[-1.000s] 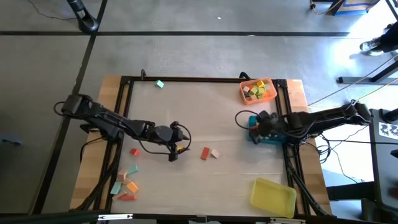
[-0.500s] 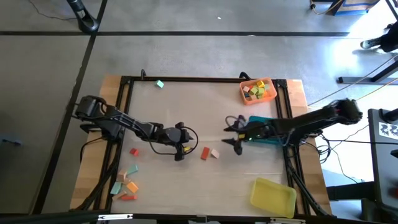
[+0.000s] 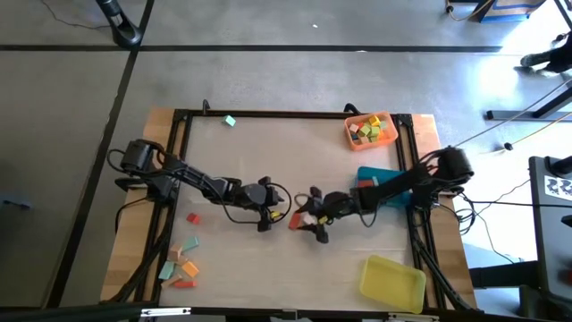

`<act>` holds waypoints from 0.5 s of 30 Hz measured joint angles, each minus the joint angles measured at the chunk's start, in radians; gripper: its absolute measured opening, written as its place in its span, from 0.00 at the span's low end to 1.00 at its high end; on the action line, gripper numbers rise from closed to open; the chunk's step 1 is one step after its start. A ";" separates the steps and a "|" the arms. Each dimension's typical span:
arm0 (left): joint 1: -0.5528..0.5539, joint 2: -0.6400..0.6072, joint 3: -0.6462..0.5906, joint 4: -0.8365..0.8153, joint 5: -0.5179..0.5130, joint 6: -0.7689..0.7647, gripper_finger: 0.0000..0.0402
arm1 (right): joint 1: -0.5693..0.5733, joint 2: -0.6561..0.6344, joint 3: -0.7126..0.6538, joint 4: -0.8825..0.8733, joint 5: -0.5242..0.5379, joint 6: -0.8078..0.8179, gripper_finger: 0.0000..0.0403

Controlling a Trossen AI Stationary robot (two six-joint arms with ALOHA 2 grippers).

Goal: Sort blocks by size
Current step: Put the orange rectangular block into the blue bin

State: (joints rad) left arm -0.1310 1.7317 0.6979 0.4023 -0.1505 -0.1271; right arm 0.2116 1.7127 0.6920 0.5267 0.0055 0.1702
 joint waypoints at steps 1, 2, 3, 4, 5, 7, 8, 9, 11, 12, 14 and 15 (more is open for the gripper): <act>0.000 0.000 0.000 -0.004 0.001 -0.002 0.55 | 0.006 0.016 0.015 -0.007 0.000 -0.017 0.66; -0.001 0.000 0.000 -0.011 0.002 -0.003 0.55 | 0.013 0.034 0.034 -0.007 0.000 -0.029 0.66; -0.005 0.000 -0.001 -0.015 0.002 -0.007 0.55 | 0.019 0.047 0.048 -0.007 0.001 -0.044 0.66; -0.008 0.000 -0.001 -0.017 0.002 -0.017 0.55 | 0.020 0.056 0.059 -0.021 0.001 -0.054 0.66; -0.009 0.000 0.000 -0.022 0.002 -0.023 0.55 | 0.020 0.069 0.077 -0.038 0.001 -0.070 0.66; -0.013 0.000 -0.001 -0.038 0.002 -0.043 0.55 | 0.024 0.087 0.106 -0.108 0.002 -0.075 0.66; -0.016 0.000 -0.001 -0.043 0.002 -0.049 0.55 | 0.024 0.094 0.115 -0.162 0.008 -0.082 0.66; -0.020 0.000 0.000 -0.049 0.002 -0.054 0.55 | 0.024 0.106 0.128 -0.199 0.018 -0.099 0.66; -0.023 0.000 -0.001 -0.059 0.002 -0.057 0.55 | 0.024 0.118 0.144 -0.255 0.045 -0.124 0.66; -0.027 0.000 -0.001 -0.060 0.002 -0.058 0.55 | 0.024 0.121 0.142 -0.274 0.061 -0.144 0.66; -0.035 0.000 -0.001 -0.068 0.002 -0.076 0.55 | 0.024 0.135 0.148 -0.257 0.083 -0.163 0.66; -0.039 0.000 -0.001 -0.074 0.002 -0.080 0.55 | 0.023 0.136 0.148 -0.255 0.100 -0.179 0.66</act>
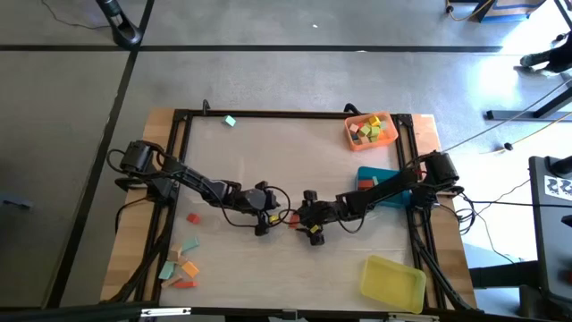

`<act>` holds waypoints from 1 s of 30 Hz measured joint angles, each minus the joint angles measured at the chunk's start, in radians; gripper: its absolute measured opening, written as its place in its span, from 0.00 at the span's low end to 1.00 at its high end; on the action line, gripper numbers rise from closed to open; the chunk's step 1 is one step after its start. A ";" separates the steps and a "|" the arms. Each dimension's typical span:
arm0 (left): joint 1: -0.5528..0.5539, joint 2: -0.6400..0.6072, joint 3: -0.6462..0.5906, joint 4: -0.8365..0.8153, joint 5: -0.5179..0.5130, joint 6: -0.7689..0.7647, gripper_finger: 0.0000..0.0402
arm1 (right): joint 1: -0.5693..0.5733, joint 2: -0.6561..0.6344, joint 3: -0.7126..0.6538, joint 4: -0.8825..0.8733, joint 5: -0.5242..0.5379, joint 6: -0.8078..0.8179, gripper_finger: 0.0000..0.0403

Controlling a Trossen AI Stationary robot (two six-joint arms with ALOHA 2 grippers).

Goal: Sort blocks by size
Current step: Put the orange rectangular block into the blue bin

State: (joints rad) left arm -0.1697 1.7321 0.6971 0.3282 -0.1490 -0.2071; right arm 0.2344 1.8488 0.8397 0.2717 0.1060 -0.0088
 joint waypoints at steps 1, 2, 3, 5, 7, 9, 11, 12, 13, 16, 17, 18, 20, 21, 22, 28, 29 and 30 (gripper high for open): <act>-0.003 0.000 0.000 -0.009 0.000 -0.001 0.55 | -0.002 0.000 -0.001 0.002 0.011 -0.019 0.66; -0.005 0.000 0.000 -0.016 0.000 -0.001 0.55 | -0.006 0.001 -0.002 0.007 0.023 -0.034 0.66; -0.008 0.000 0.000 -0.016 0.000 -0.001 0.55 | -0.010 0.003 -0.002 0.008 0.040 -0.047 0.66; -0.008 0.000 0.000 -0.012 0.001 -0.001 0.55 | -0.029 0.003 -0.002 0.008 0.060 -0.052 0.66; -0.007 0.000 0.000 -0.007 0.000 -0.002 0.55 | -0.051 0.003 -0.002 0.010 0.065 -0.039 0.66; -0.006 0.000 0.000 -0.002 0.000 -0.003 0.55 | -0.068 0.003 -0.002 0.004 0.089 0.007 0.66; -0.006 0.000 0.000 -0.004 0.000 -0.008 0.55 | -0.080 -0.001 -0.002 -0.019 0.111 0.031 0.66; -0.006 0.000 0.000 -0.004 0.000 -0.009 0.55 | -0.080 -0.008 -0.002 -0.033 0.115 0.040 0.66; -0.006 -0.004 0.000 -0.005 0.000 -0.009 0.55 | -0.079 -0.014 -0.002 -0.038 0.124 0.053 0.66; 0.003 -0.019 0.000 -0.005 -0.018 -0.008 0.55 | -0.077 -0.056 -0.004 -0.046 0.138 0.078 0.66; 0.009 -0.024 0.000 -0.003 -0.027 -0.007 0.55 | -0.077 -0.082 -0.004 -0.052 0.138 0.091 0.66; 0.015 -0.029 0.000 0.008 -0.040 -0.007 0.55 | -0.077 -0.106 -0.003 -0.060 0.138 0.112 0.66; 0.029 -0.034 0.001 0.009 -0.084 -0.010 0.55 | -0.077 -0.149 -0.001 -0.109 0.145 0.152 0.66; 0.035 -0.034 0.000 0.010 -0.110 -0.014 0.55 | -0.077 -0.163 -0.002 -0.143 0.164 0.170 0.66; 0.044 -0.033 0.000 0.009 -0.130 -0.017 0.55 | -0.078 -0.173 -0.002 -0.184 0.187 0.188 0.66; 0.096 0.031 0.000 0.099 -0.154 0.021 0.55 | -0.086 -0.128 -0.010 -0.268 0.347 0.241 0.66; 0.103 0.048 0.000 0.117 -0.154 0.029 0.55 | -0.087 -0.111 -0.013 -0.265 0.354 0.243 0.66; 0.108 0.065 0.001 0.137 -0.154 0.032 0.55 | -0.092 -0.095 -0.013 -0.241 0.357 0.244 0.66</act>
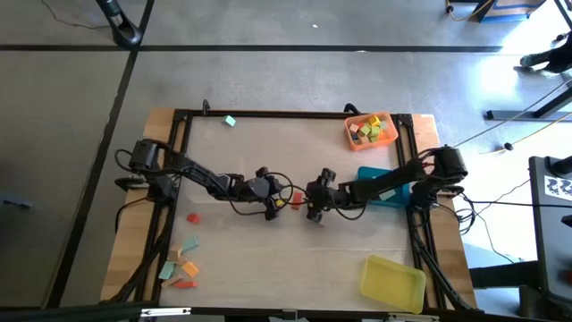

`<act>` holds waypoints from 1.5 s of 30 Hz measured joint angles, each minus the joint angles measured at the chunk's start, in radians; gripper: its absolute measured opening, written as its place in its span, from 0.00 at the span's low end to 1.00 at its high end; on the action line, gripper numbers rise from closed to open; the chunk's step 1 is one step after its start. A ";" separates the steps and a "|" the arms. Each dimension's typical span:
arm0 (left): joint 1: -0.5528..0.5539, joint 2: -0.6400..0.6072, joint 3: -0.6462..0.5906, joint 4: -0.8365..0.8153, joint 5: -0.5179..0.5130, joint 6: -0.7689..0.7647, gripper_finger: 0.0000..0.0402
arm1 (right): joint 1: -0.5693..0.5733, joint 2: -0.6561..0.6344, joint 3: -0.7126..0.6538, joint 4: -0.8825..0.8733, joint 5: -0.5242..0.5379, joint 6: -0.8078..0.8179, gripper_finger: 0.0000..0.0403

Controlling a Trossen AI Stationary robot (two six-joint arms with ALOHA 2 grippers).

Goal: Sort blocks by size
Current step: Put the orange rectangular block into the blue bin

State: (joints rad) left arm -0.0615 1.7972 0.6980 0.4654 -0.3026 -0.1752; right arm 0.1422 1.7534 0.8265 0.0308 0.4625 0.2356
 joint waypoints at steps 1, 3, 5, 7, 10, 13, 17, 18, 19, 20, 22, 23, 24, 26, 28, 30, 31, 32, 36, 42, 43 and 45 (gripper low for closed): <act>0.005 0.013 0.000 -0.002 0.000 0.000 0.55 | -0.007 0.014 0.000 0.027 -0.001 0.000 0.66; 0.015 0.046 0.003 -0.003 0.001 0.000 0.55 | -0.018 0.041 0.001 0.065 0.002 0.000 0.66; 0.024 0.073 0.004 0.015 0.006 0.000 0.55 | -0.032 0.061 0.002 0.084 0.001 -0.004 0.66; 0.027 0.098 0.004 0.059 0.008 -0.002 0.55 | -0.048 0.070 0.001 0.101 -0.003 -0.010 0.66; 0.024 0.113 0.004 0.108 0.022 0.000 0.55 | -0.067 0.068 0.002 0.155 -0.006 -0.035 0.66; 0.021 0.114 0.003 0.131 0.030 0.006 0.55 | -0.080 0.068 0.002 0.232 -0.025 -0.085 0.66; 0.018 0.113 0.003 0.142 0.038 0.015 0.55 | -0.093 0.067 0.002 0.275 -0.038 -0.111 0.66; 0.014 0.113 0.003 0.133 0.040 0.004 0.55 | -0.093 0.061 0.002 0.268 -0.025 -0.115 0.66; 0.010 0.108 0.003 0.119 0.046 -0.001 0.55 | -0.090 0.050 0.002 0.263 -0.015 -0.122 0.66; 0.005 0.098 0.003 0.100 0.052 -0.005 0.55 | -0.086 0.034 0.004 0.262 -0.011 -0.133 0.66; -0.010 0.063 0.003 0.045 0.054 -0.014 0.55 | -0.064 -0.011 0.009 0.202 -0.015 -0.130 0.66; -0.015 0.047 0.003 0.028 0.057 -0.020 0.55 | -0.050 -0.033 0.013 0.166 -0.026 -0.122 0.66; -0.020 0.026 0.003 0.001 0.058 -0.019 0.55 | -0.034 -0.056 0.014 0.128 -0.052 -0.109 0.66; -0.026 -0.005 0.003 -0.015 0.046 -0.010 0.55 | -0.003 -0.088 0.014 0.065 -0.089 -0.079 0.66; -0.024 -0.019 0.003 -0.006 0.002 0.007 0.55 | 0.030 -0.094 0.013 0.035 -0.092 -0.047 0.66; -0.017 -0.019 0.003 0.016 -0.035 0.027 0.55 | 0.057 -0.087 0.010 0.046 -0.067 -0.027 0.66; -0.010 -0.018 0.002 0.028 -0.042 0.033 0.55 | 0.065 -0.075 0.010 0.072 -0.056 -0.026 0.66; -0.001 -0.013 0.003 0.050 -0.042 0.045 0.55 | 0.071 -0.063 0.011 0.086 -0.052 -0.025 0.66; 0.051 0.013 0.002 0.086 -0.044 0.047 0.55 | 0.074 -0.007 0.010 0.119 -0.046 -0.025 0.66; 0.108 0.074 0.003 0.156 -0.036 0.037 0.55 | 0.074 0.064 0.009 0.143 -0.046 -0.033 0.66; 0.114 0.086 0.003 0.163 -0.025 0.037 0.55 | 0.074 0.068 0.010 0.159 -0.052 -0.034 0.66; 0.124 0.116 0.003 0.200 0.003 0.037 0.55 | 0.069 0.071 0.010 0.152 -0.061 -0.037 0.66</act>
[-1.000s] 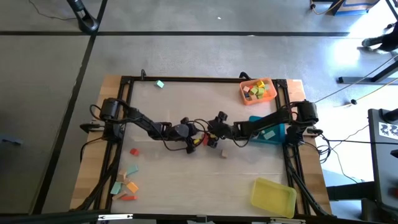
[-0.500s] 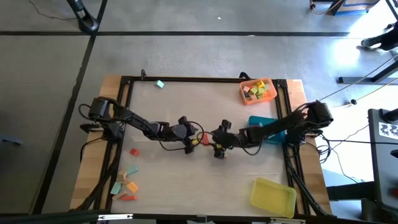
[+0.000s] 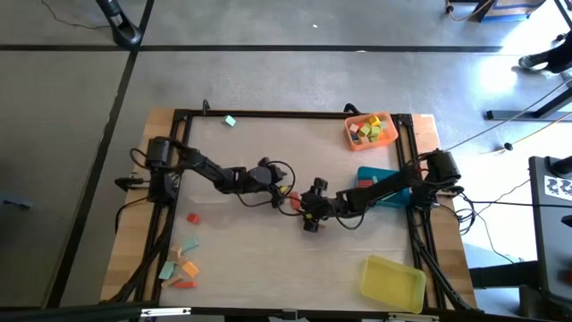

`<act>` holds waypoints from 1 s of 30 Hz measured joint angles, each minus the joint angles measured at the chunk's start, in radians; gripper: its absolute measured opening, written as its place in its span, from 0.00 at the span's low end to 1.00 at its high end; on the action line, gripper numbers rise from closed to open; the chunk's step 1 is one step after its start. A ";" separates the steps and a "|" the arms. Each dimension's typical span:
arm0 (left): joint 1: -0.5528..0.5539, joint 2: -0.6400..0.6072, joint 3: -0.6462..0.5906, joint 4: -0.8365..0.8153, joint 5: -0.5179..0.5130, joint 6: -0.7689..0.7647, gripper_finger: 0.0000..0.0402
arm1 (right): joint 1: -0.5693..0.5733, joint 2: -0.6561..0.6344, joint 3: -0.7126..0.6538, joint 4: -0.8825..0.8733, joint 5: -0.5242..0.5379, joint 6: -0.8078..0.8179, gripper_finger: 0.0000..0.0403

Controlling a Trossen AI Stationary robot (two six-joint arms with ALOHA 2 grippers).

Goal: Sort blocks by size
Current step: Put the orange rectangular block into the blue bin

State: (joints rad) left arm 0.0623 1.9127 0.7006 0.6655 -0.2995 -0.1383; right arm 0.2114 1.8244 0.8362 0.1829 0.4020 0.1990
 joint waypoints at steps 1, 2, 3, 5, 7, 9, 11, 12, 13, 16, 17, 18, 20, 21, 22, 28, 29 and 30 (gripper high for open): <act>0.003 0.013 0.001 0.012 0.011 0.000 0.55 | -0.004 0.000 -0.001 -0.001 -0.003 -0.001 0.66; 0.005 0.026 0.004 0.016 0.021 0.000 0.55 | -0.005 0.000 -0.001 0.000 -0.007 -0.001 0.66; 0.007 0.039 0.012 0.016 0.031 0.000 0.55 | -0.010 0.000 -0.001 -0.002 -0.010 -0.002 0.66; 0.007 0.057 0.021 0.020 0.049 0.011 0.55 | -0.018 0.000 -0.001 -0.005 -0.017 -0.007 0.66; 0.005 0.066 0.028 0.023 0.060 0.011 0.55 | -0.030 0.007 0.000 0.000 -0.020 -0.009 0.66; -0.002 0.066 0.029 0.009 0.061 0.010 0.55 | -0.032 0.009 -0.001 -0.016 -0.026 -0.009 0.66; -0.011 0.060 0.031 -0.019 0.057 0.007 0.55 | -0.037 0.009 0.000 -0.021 -0.022 -0.017 0.66; -0.017 0.056 0.032 -0.039 0.057 0.005 0.55 | -0.036 0.009 0.000 -0.030 -0.012 -0.021 0.66; -0.024 0.054 0.032 -0.051 0.055 0.001 0.55 | -0.036 0.007 0.000 -0.040 -0.005 -0.021 0.66; -0.040 0.053 0.032 -0.074 0.049 -0.025 0.55 | -0.035 -0.006 0.000 -0.072 0.024 -0.024 0.66; -0.046 0.053 0.032 -0.079 0.045 -0.035 0.55 | -0.034 -0.010 0.000 -0.088 0.027 -0.024 0.66; -0.052 0.053 0.032 -0.082 0.045 -0.039 0.55 | -0.034 -0.017 0.000 -0.106 0.035 -0.024 0.66; -0.063 0.049 0.032 -0.091 0.040 -0.046 0.55 | -0.034 -0.031 0.000 -0.129 0.046 -0.027 0.66; -0.068 0.048 0.031 -0.096 0.041 -0.054 0.55 | -0.034 -0.039 0.000 -0.146 0.051 -0.026 0.66; -0.073 0.047 0.031 -0.098 0.040 -0.061 0.55 | -0.034 -0.049 0.000 -0.164 0.053 -0.025 0.66; -0.084 -0.020 0.027 -0.200 0.064 -0.071 0.55 | -0.035 -0.136 0.000 -0.230 0.029 0.013 0.66; -0.087 -0.039 0.026 -0.225 0.064 -0.071 0.55 | -0.035 -0.148 0.000 -0.226 0.002 0.023 0.66; -0.088 -0.058 0.026 -0.254 0.067 -0.071 0.55 | -0.035 -0.158 0.001 -0.224 -0.024 0.035 0.66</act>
State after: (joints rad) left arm -0.0257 1.8548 0.7262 0.4119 -0.2321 -0.2096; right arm 0.1761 1.6665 0.8371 -0.0415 0.3781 0.2341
